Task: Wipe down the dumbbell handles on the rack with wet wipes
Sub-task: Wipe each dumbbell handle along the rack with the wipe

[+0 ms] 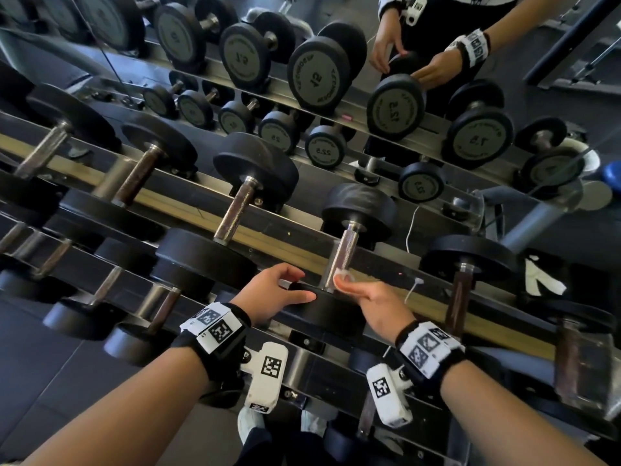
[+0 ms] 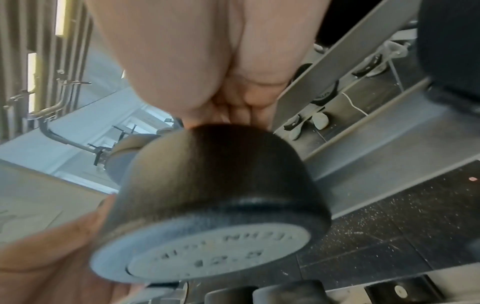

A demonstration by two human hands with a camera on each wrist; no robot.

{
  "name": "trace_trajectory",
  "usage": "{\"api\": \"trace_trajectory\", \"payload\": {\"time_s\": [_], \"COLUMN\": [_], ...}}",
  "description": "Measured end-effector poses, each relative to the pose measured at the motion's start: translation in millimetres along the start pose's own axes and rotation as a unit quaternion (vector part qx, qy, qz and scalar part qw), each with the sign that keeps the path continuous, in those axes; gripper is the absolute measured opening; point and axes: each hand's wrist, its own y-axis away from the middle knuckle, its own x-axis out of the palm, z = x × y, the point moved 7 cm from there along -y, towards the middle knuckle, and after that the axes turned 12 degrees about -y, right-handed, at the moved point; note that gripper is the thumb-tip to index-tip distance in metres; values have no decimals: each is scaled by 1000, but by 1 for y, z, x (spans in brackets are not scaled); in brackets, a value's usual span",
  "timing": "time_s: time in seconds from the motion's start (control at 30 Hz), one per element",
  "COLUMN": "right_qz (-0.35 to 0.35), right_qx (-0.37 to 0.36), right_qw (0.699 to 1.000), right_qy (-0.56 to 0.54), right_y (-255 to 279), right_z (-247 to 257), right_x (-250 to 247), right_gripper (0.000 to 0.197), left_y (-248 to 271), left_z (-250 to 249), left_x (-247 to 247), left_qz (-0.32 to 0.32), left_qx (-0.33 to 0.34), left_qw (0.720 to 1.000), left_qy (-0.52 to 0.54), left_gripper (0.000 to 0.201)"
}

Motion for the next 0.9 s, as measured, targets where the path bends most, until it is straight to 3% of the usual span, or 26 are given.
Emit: {"api": "trace_trajectory", "payload": {"time_s": [0.07,0.13,0.23,0.4,0.53,0.7,0.83,0.9], "right_qz": [16,-64,-165,-154,-121,-52,-150,-157], "right_qx": [2,-19,-28,8,-7,13,32,29], "right_qw": [999,995,982,970,970,975,932,915], "right_qy": [-37,-78,-92,-187,-212,-218,-329,-371], "right_y": [3,-6,-32,-71,-53,-26,-34,-44], "right_z": [4,3,-12,-40,-46,-51,-47,-39], "right_x": [-8,-34,-63,-40,-21,-18,-44,-43], "right_gripper": [17,14,30,44,56,47,54,56], "left_y": [1,1,1,0,1,1,1,1], "left_z": [1,2,4,6,6,4,5,4], "left_x": [1,1,3,4,5,4,4,5], "left_qz": [3,3,1,5,0,7,12,9], "left_qx": [0,-3,-5,-4,-1,-1,-2,-1], "left_qw": [1000,1000,1000,1000,1000,1000,1000,1000], "left_qy": [0,-1,1,17,22,25,19,18], "left_gripper": [44,43,46,47,43,41,41,39]}}
